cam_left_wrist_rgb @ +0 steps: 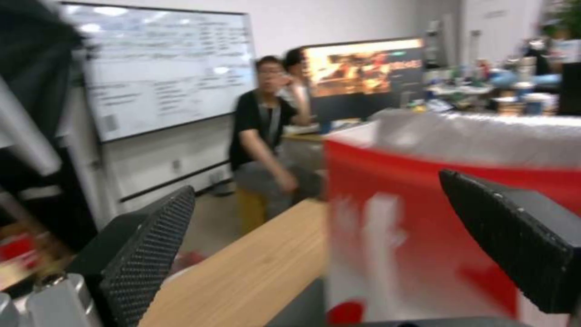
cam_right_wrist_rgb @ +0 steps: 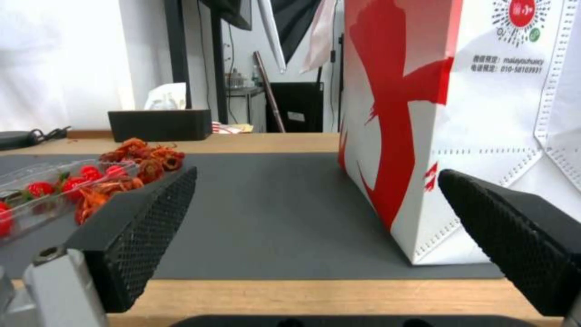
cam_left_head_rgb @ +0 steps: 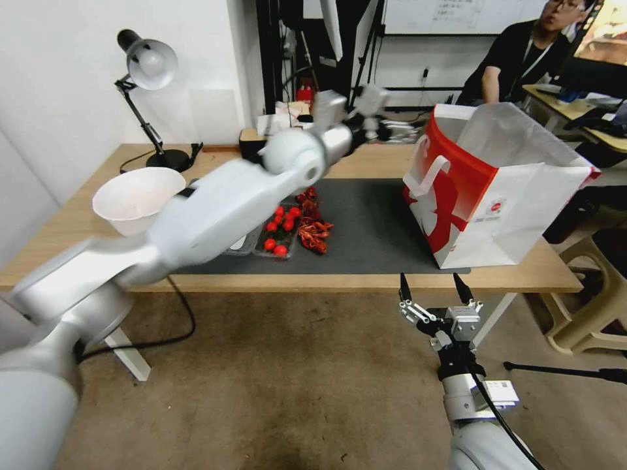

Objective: Pick up the trash from the table and place it into the takeout bag.

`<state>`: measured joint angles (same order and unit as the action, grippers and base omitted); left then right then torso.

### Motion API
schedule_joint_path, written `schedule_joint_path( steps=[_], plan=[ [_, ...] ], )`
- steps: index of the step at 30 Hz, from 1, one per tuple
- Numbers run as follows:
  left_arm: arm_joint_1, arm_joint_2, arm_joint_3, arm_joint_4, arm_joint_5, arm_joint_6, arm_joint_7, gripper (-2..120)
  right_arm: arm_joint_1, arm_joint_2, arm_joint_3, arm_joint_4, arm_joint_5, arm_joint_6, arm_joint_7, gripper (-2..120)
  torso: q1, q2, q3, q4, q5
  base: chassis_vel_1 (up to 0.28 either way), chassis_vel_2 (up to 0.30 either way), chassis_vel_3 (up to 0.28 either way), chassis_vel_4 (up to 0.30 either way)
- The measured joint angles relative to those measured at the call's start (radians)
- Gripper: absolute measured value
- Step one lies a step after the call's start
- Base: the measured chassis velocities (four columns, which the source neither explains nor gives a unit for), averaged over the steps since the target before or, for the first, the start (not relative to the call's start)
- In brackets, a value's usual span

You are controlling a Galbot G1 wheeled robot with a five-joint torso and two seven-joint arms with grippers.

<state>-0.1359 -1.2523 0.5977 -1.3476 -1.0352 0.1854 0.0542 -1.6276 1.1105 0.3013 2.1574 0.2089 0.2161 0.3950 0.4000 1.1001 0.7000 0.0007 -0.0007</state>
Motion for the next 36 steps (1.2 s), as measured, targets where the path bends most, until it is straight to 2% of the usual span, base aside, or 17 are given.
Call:
schedule_joint_path(
  steps=[1,3,5,6,7,9,10,12,13,14,17,19,22,23,26,29,36],
  plan=[
    [0.052,0.05,-0.043,-0.058,0.001,0.0,-0.02,100,-0.002,0.0,0.001,0.001,0.0,0.0,0.0,100,0.0,0.0,0.0,-0.001,-0.0001,0.0,0.0,0.0,0.0],
    [0.082,0.081,-0.069,-0.091,0.003,0.0,-0.031,100,-0.002,0.0,0.001,0.002,0.0,-0.001,0.001,100,0.0,0.0,0.0,-0.0014,0.0002,0.0,0.0,0.0,0.0],
    [0.164,0.165,-0.135,-0.175,0.017,-0.001,-0.056,100,0.001,-0.002,0.003,0.005,0.003,-0.004,0.002,100,0.0,0.0,0.0,-0.0012,0.0,0.0,0.0,0.0,0.0],
    [0.164,0.165,-0.135,-0.175,0.017,-0.001,-0.056,100,0.001,-0.002,0.003,0.005,0.003,-0.004,0.002,100,0.0,0.0,0.0,-0.0012,0.0,0.0,0.0,0.0,0.0],
    [0.217,0.221,-0.18,-0.221,0.033,-0.005,-0.064,100,0.005,-0.004,0.005,0.005,0.006,-0.006,0.003,100,0.0,0.0,0.0,-0.0008,-0.0002,0.0,0.0,0.0,0.0],
    [0.407,0.339,-0.35,-0.344,0.092,-0.022,-0.073,100,0.016,-0.009,0.005,0.005,0.011,-0.008,0.003,100,0.0,0.0,0.0,-0.0001,0.0,0.0,0.0,0.0,0.0],
    [0.407,0.339,-0.35,-0.344,0.092,-0.022,-0.073,100,0.016,-0.009,0.005,0.005,0.011,-0.008,0.003,100,0.0,0.0,0.0,-0.0001,0.0,0.0,0.0,0.0,0.0],
    [0.689,0.405,-0.54,-0.475,0.145,-0.043,-0.087,100,0.026,-0.013,-0.001,0.003,0.013,-0.009,0.002,100,0.0,0.0,0.0,-0.0007,-0.0001,0.0,0.0,0.0,0.0],
    [0.787,0.419,-0.602,-0.522,0.178,-0.061,-0.09,100,0.03,-0.017,-0.003,0.003,0.015,-0.01,0.002,100,0.0,0.0,0.0,-0.0005,0.0009,0.0,0.0,0.0,0.0],
    [0.787,0.419,-0.602,-0.522,0.178,-0.061,-0.09,100,0.03,-0.017,-0.003,0.003,0.015,-0.01,0.002,100,0.0,0.0,0.0,-0.0005,0.0009,0.0,0.0,0.0,0.0],
    [1.011,0.41,-0.752,-0.607,0.259,-0.111,-0.117,100,0.033,-0.028,-0.002,0.009,0.022,-0.012,0.002,100,0.0,0.0,0.0,-0.0007,0.0009,0.0,0.0,0.0,0.0],
    [1.055,0.402,-0.781,-0.619,0.285,-0.122,-0.123,100,0.033,-0.03,-0.002,0.01,0.023,-0.012,0.002,100,0.0,0.0,0.0,-0.0008,0.0005,0.0,0.0,0.0,0.0],
    [1.255,0.336,-0.892,-0.666,0.415,-0.175,-0.14,100,0.034,-0.035,-0.001,0.012,0.024,-0.012,0.001,100,0.0,0.0,0.0,-0.0009,0.0004,0.0,0.0,0.0,0.0],
    [1.255,0.336,-0.892,-0.666,0.415,-0.175,-0.14,100,0.034,-0.035,-0.001,0.012,0.024,-0.012,0.001,100,0.0,0.0,0.0,-0.0009,0.0004,0.0,0.0,0.0,0.0],
    [1.413,0.272,-0.969,-0.696,0.496,-0.225,-0.153,100,0.034,-0.038,-0.001,0.017,0.028,-0.012,-0.001,100,0.0,0.0,0.0,-0.0005,0.0006,0.0,0.0,0.0,0.0],
    [1.432,0.265,-0.979,-0.699,0.506,-0.233,-0.155,100,0.034,-0.038,-0.001,0.017,0.028,-0.012,-0.002,100,0.0,0.0,0.0,-0.0005,0.0007,0.0,0.0,0.0,0.0],
    [1.6,0.205,-1.106,-0.72,0.58,-0.331,-0.155,100,0.036,-0.045,0.0,0.023,0.038,-0.011,-0.019,100,0.0,0.0,0.0,-0.0009,0.0006,0.0,0.0,0.0,0.0]
  ],
)
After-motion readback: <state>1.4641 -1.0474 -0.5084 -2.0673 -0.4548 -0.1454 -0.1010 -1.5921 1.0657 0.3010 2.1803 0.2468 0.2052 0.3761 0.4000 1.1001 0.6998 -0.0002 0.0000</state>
